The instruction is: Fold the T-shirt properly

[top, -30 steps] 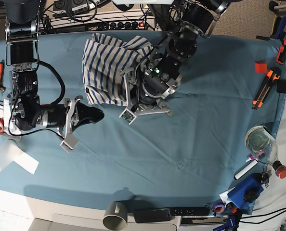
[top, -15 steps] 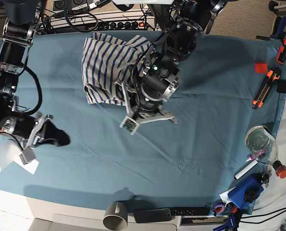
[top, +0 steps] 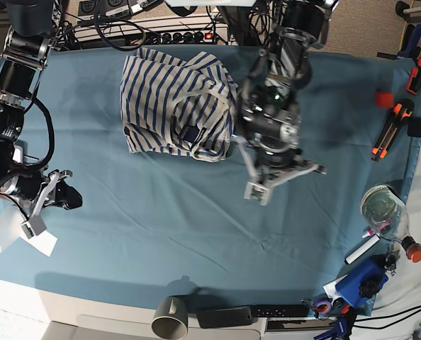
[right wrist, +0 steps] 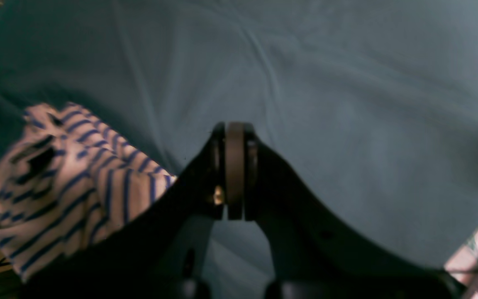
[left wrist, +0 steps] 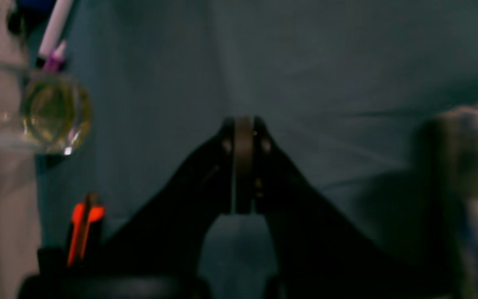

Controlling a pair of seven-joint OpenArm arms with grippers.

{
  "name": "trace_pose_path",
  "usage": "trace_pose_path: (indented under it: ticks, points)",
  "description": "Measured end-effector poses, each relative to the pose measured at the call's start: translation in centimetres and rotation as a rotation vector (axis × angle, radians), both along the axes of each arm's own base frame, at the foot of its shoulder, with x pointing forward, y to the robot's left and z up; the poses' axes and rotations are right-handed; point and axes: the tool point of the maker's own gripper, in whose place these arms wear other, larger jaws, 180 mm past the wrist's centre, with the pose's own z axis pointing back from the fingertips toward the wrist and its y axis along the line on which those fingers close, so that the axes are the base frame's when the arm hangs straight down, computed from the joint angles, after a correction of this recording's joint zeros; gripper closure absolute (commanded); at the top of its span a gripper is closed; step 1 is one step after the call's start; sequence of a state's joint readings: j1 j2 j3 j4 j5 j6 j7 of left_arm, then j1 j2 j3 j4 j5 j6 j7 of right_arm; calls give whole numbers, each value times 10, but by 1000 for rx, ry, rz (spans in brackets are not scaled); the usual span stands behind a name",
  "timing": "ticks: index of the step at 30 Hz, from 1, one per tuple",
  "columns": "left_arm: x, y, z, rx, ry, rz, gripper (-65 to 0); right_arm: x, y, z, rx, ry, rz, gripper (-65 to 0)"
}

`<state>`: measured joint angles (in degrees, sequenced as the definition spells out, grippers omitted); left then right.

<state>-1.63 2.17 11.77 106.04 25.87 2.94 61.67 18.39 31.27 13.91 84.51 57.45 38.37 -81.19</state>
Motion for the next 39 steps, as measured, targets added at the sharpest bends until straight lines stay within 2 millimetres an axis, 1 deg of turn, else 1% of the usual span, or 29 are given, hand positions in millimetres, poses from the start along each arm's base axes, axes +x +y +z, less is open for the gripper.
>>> trace_pose_path:
  ticks: [3, 5, 7, 9, 12, 15, 19, 22, 24, 25, 28, 30, 33, 35, 37, 39]
  points:
    - [0, 41, -7, -12, 22, 85, 0, 0, -6, -4, -29, 17, -25, 0]
    - [-2, 61, -12, -41, 46, 108, 0, 0, -8, -5, -38, 21, -31, 0]
    - [-4, 73, -17, -101, 62, 113, 0, 0, -8, -5, -38, 21, -32, 0]
    - [-11, 82, -21, -153, 81, 106, 0, 0, -8, -5, -38, 22, -32, 0]
    - [-30, 101, -23, -198, 94, 119, 0, 0, -8, -5, -39, 22, -33, 0]
    - [-50, 116, -16, -224, 77, 138, 0, 0, -9, -5, -27, 29, -51, 0]
    - [-74, 116, -1, -248, 34, 105, 0, 0, -9, -6, -27, 32, -54, 0]
    - [-85, 115, 13, -263, -5, 88, 0, 0, -10, -5, -19, 31, -64, 0]
    - [-92, 114, 19, -259, -17, 82, 0, -2, -15, -4, -4, 26, -88, 0]
    - [-96, 114, 19, -255, -12, 78, 0, -4, -19, -3, -5, 21, -103, 0]
    - [-107, 113, 14, -253, 13, 78, 0, -19, -35, -1, -6, 2, -155, 0]
    - [-110, 113, 12, -253, 21, 78, 0, -29, -47, 4, -8, -21, -196, 0]
    - [-116, 112, 9, -255, 26, 76, 0, -48, -60, 9, 7, -50, -244, 0]
    - [-120, 110, 6, -258, 41, 68, 0, -63, -70, 8, -8, -47, -277, 0]
    - [-121, 109, 6, -261, 40, 61, 0, -75, -72, 5, 6, -45, -292, 0]
    - [-123, 108, 5, -263, 35, 58, 0, -86, -68, -1, 16, -31, -293, 0]
